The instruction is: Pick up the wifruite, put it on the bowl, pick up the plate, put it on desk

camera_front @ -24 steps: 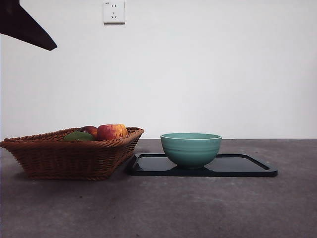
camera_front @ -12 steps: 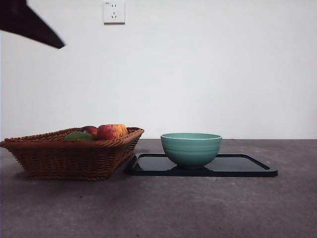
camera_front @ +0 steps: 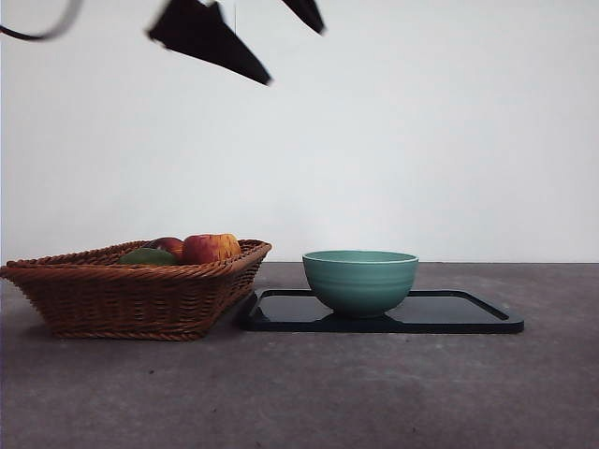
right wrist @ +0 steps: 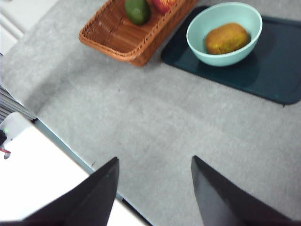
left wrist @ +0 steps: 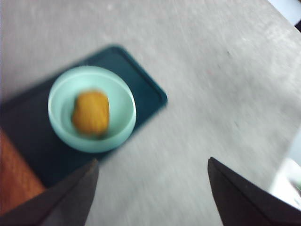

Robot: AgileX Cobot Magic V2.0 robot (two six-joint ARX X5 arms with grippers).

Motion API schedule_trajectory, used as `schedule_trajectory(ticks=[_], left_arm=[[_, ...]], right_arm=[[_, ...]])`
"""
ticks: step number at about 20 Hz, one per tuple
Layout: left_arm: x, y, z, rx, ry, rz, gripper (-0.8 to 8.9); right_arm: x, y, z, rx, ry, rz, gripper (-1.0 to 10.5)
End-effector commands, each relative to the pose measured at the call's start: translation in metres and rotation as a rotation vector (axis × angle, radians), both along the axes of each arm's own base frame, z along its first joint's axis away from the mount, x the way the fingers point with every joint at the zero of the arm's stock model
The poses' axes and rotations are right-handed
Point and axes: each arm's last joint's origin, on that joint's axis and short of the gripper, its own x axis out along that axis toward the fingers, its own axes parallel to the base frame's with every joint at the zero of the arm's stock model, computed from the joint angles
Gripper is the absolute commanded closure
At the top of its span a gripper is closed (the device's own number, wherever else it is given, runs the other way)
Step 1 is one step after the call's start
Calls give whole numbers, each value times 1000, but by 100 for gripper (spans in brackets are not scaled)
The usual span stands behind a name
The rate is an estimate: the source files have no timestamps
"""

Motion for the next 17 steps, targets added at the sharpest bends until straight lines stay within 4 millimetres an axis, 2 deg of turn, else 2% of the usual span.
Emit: schedule_trajectory(ticks=[1,5,9,13,17], left_arm=[[25,-22,-10,19,-24,-30,438],[67,-52,-39,64,-18,-54,438],[98,-75,-67,104,-22,-47,439],[116,-88,-98,158,-16,-50,439],[122,-95,-127,227,-17,-85,439]], right_arm=[[0,1,1,-7,-3,16,702],[-1,0,-1,-15,19,16,702],[-3,0,-2,-23,38,17,702],[-3,0,-2,-24,38,17,702],[-3,0,-2,-31,29,26,702]])
